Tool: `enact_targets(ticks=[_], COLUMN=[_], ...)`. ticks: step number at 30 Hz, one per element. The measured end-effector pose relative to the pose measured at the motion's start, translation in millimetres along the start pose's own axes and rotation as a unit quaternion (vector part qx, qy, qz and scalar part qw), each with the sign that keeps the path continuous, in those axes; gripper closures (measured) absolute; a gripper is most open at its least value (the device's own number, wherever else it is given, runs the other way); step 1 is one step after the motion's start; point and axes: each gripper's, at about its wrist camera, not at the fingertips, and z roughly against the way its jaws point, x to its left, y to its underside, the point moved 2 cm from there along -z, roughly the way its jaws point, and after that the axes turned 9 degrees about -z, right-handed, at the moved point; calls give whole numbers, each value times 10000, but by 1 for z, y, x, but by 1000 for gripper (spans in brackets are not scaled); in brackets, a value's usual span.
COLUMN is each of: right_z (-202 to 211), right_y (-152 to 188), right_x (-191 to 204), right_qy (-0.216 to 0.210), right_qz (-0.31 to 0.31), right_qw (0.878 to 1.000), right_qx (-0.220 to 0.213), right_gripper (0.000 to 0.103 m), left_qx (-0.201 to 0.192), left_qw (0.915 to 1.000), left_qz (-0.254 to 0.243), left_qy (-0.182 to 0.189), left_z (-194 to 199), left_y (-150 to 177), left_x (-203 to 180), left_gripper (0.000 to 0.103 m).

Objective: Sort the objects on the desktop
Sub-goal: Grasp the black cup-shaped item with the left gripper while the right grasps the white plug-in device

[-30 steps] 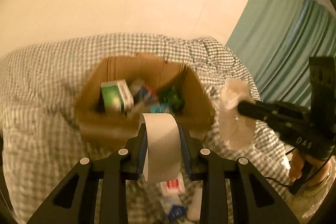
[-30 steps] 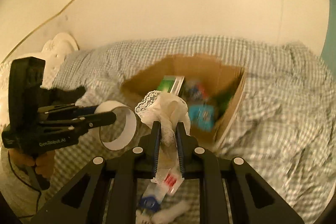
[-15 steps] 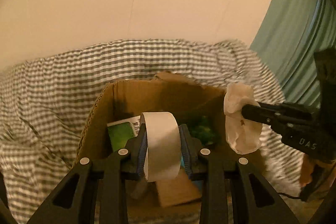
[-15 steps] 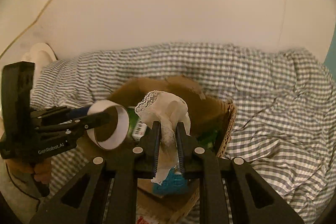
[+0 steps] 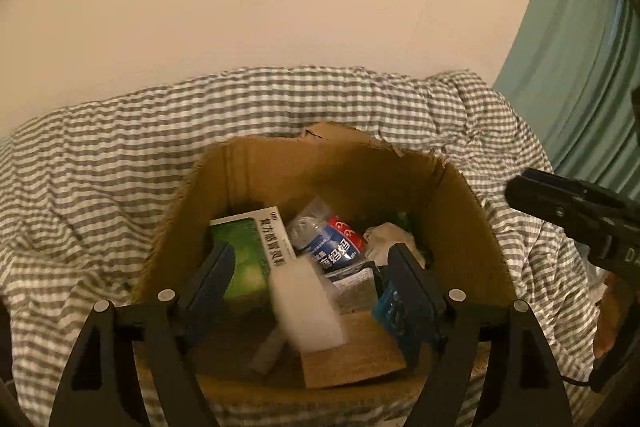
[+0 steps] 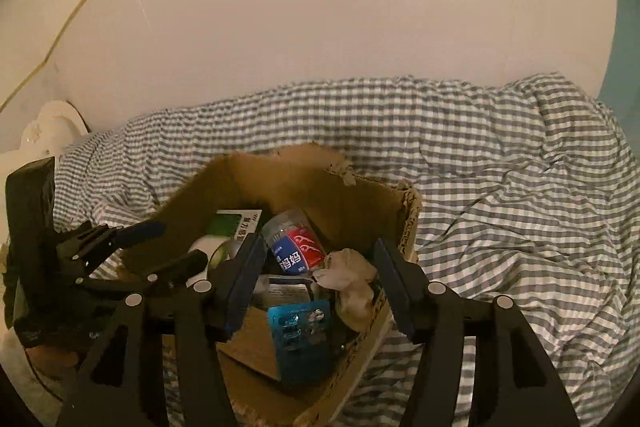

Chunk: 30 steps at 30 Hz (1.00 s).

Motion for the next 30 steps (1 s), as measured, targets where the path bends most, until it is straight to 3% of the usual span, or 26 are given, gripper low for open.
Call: enact_targets(ticks=[7,13,19,25,28,30], right_z=[60,94,94,86,82,81], right_y=[32,90,155,203,213,214], right_x=[9,9,8,5,6,9], right_qy=[-132,-338,-287,-210,-98,-45], right_qz=[65,41,57,51,137,199], right_qw=[9996,9993,9993,9972,9968,9967], right_qx=[-259,-175,229,712,786,791], right_gripper=[45,45,45,45,45,45], left_qx=[-174,-64,465,943,1391,1705], left_qw=[9992,9987,9980,9951,9886,9819], left_qz=[242,150,45,-310,-488,-749], left_qy=[-271,-490,-436,-14,312,343], left_z=[51,77,81,82,75,68], left_y=[26,92,164,219,245,265], left_x=[5,-7,-28,-60,-76,-88], left_gripper=[21,21,21,21,21,21])
